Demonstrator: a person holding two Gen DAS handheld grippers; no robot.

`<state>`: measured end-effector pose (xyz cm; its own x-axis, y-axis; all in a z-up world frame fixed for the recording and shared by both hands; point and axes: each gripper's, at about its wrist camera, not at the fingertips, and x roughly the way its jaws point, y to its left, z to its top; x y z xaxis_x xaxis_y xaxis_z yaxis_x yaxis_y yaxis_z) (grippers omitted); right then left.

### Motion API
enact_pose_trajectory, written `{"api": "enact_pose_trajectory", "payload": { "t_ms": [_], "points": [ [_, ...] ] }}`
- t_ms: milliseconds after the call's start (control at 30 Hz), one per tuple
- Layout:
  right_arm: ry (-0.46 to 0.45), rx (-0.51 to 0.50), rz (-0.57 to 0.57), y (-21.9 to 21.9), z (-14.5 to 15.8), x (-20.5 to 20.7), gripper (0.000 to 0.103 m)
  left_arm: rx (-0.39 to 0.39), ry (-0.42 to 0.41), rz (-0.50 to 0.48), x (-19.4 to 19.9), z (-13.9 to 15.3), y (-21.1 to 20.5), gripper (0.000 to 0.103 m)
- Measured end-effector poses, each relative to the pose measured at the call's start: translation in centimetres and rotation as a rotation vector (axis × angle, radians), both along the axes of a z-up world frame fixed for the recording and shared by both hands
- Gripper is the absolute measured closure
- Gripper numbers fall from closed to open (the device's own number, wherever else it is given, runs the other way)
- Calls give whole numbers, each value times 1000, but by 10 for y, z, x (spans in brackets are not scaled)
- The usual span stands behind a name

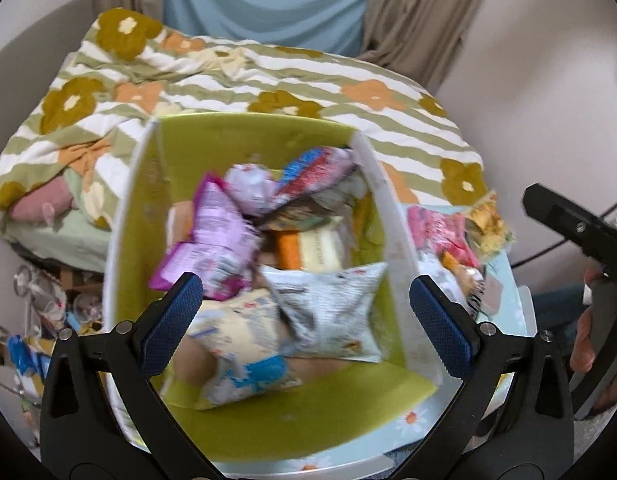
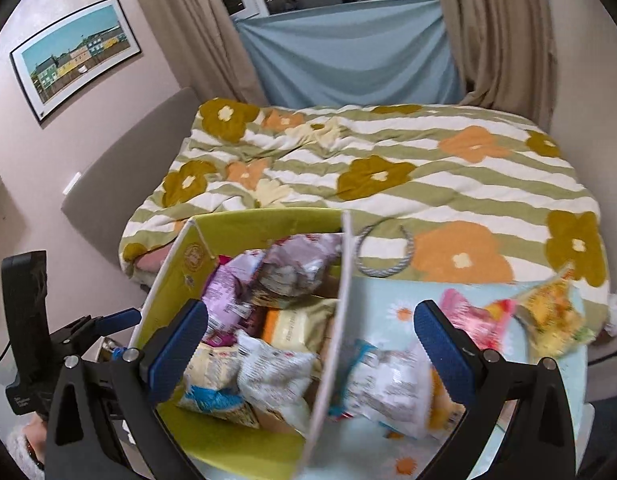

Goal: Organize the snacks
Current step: 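Release both bags into the box and withdraw both tools, then grasp the red-and-white TATPE bag with the left tool while the right grasps the gold bag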

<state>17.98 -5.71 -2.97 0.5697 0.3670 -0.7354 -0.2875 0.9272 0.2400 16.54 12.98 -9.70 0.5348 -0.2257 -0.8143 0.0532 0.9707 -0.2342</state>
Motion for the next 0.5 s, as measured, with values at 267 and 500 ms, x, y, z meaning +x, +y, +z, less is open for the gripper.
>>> {"api": "enact_pose_trajectory", "payload": {
  "t_ms": [267,500],
  "points": [
    [-23,-11,-89,-75,17,-35,0,5,-19,-72,-15,6,-70,0],
    [-3,-47,-141,-140,9,-68,0,31,5,-145,-25,-2,-141,0]
  ]
}}
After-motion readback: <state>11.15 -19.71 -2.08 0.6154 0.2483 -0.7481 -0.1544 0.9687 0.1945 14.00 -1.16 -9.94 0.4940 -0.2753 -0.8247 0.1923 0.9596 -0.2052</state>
